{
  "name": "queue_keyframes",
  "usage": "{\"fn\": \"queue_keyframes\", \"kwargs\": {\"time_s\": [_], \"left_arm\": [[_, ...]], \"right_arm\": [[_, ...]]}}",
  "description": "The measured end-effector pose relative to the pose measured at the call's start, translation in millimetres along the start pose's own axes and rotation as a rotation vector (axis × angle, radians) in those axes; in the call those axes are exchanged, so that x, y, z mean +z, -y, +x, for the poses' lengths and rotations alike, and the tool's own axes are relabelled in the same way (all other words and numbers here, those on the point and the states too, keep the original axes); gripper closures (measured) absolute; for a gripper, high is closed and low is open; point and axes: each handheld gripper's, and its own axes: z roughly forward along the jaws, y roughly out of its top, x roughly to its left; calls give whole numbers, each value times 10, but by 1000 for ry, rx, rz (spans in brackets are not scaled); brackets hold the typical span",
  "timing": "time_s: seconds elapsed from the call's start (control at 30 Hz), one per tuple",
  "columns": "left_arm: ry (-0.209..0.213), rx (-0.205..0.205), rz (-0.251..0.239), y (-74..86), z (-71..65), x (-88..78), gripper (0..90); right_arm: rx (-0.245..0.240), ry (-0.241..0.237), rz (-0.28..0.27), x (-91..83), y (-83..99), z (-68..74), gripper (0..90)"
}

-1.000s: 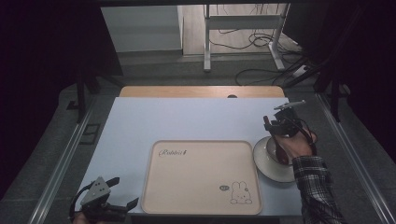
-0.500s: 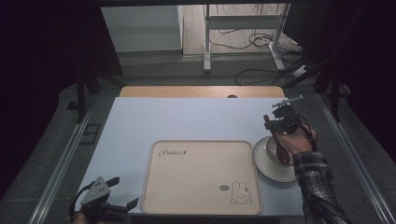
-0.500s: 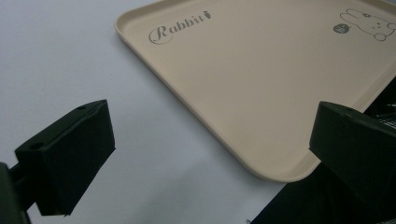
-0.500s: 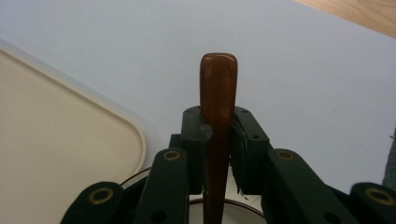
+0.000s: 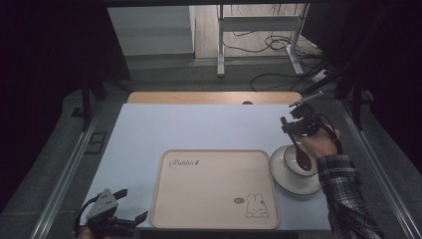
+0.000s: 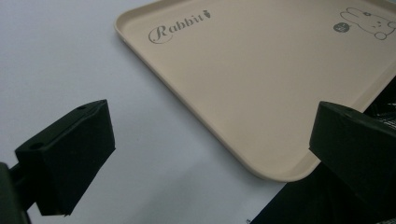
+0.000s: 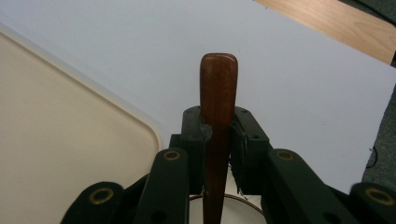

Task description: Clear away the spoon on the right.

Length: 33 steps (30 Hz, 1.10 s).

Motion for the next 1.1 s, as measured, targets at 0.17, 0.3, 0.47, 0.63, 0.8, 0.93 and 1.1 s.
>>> {"fn": "queue_keyframes", "kwargs": {"time_s": [0.17,0.3,0.47,0.63,0.8,0.93,1.1], "left_arm": [[-1,1,0,-1,-1,1,0],[-2,3,-1,-1,-3,4,0],[-3,5,3,-3,-5,7,0],[-4,5,5,-4,-6,10,0],[-4,5,5,-4,-6,10,1],[-5,6,6,-4,-7,10,1],[-5,7,6,-4,-8,10,1]], "right_arm": [[-13,-1,14,-112,-73,30,770],[-17,-7,22,-177,-90,56,770],[-33,-23,30,-284,-98,123,770],[-55,-45,37,-360,-89,239,770],[-70,-78,53,-384,-72,354,770],[-80,-99,64,-380,-57,444,771],[-111,-118,92,-320,-30,608,771]]}}
